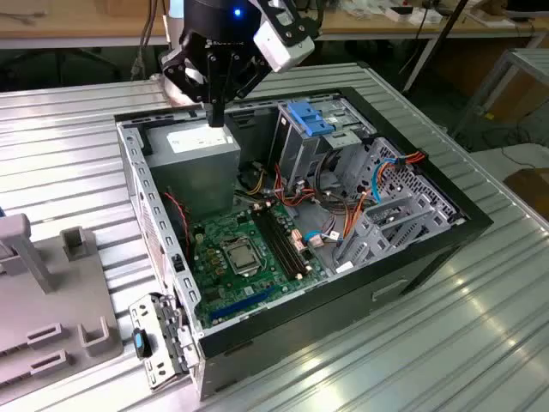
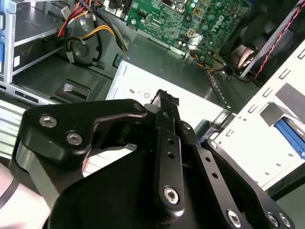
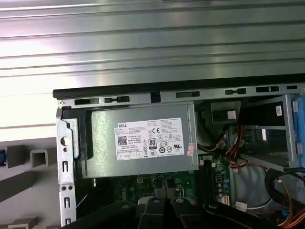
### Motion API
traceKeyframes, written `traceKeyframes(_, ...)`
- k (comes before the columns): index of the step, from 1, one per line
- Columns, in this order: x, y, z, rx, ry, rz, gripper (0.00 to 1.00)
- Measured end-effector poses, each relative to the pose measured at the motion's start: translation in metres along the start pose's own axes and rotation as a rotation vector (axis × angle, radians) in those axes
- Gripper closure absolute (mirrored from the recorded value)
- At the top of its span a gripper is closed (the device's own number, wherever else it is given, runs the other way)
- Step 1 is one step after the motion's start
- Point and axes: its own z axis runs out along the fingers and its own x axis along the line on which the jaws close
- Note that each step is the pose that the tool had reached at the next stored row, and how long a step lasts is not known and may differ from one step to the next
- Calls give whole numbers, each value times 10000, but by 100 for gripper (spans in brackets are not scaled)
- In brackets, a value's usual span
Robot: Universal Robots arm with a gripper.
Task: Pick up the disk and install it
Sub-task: 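Reach for the disk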
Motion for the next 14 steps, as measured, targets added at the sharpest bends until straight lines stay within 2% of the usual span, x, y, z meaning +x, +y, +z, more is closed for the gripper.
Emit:
traceKeyframes(1,76,-6,-2,0,0,0,89)
traceKeyframes(4,149,-11,-4,0,0,1,89)
traceKeyframes(6,228,-17,-7,1,1,0,89)
traceKeyframes(8,261,-20,-7,0,0,1,89)
traceKeyframes(10,323,-24,-9,0,0,1,89)
traceKeyframes(14,387,-29,-10,0,-1,1,89)
